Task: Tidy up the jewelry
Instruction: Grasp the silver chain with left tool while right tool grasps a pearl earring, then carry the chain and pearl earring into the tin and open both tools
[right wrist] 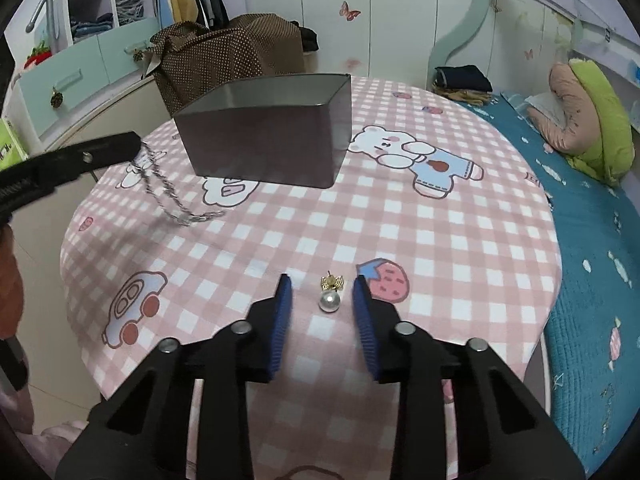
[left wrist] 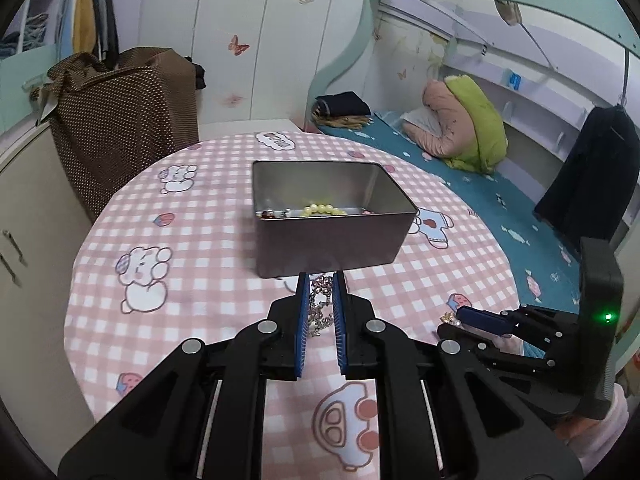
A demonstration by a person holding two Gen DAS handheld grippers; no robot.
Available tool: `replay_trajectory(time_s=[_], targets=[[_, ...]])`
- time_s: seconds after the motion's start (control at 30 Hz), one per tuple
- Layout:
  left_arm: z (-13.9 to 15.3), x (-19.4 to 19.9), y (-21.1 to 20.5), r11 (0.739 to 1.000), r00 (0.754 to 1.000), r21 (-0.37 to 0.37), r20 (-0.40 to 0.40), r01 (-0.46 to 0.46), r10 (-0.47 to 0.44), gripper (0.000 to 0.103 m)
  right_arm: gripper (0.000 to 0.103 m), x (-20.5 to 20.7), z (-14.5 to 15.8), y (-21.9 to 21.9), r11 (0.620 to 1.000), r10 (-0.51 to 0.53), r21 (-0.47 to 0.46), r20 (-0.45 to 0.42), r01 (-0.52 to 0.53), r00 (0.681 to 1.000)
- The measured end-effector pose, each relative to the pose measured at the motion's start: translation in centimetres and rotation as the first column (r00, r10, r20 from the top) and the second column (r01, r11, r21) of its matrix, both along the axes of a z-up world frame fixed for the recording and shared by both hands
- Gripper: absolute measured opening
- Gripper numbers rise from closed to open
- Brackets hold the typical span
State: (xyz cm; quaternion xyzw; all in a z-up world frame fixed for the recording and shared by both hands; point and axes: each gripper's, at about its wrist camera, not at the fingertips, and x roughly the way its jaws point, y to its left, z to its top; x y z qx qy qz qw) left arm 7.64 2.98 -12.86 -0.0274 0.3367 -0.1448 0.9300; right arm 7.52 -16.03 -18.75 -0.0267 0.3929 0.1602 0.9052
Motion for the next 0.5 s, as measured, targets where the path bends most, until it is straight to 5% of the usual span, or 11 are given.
replay_trajectory(time_s=[0.13, 0.5], targets=[[0.1, -0.4, 0.8, 1.000, 1.000, -0.011, 0.004, -0.013, 0.013, 0.011, 0.011, 0.2, 0.0, -0.2, 1.000, -0.017, -0.003, -0.010, 0.016, 1.000], [0.1, -0.4, 1.2, 1.000, 1.000, -0.011, 0.013, -0.026, 0.026, 0.011, 0.011, 0.5, 0.8, -0.1, 0.999, -0.048, 0.004, -0.010, 0.048, 0.999]])
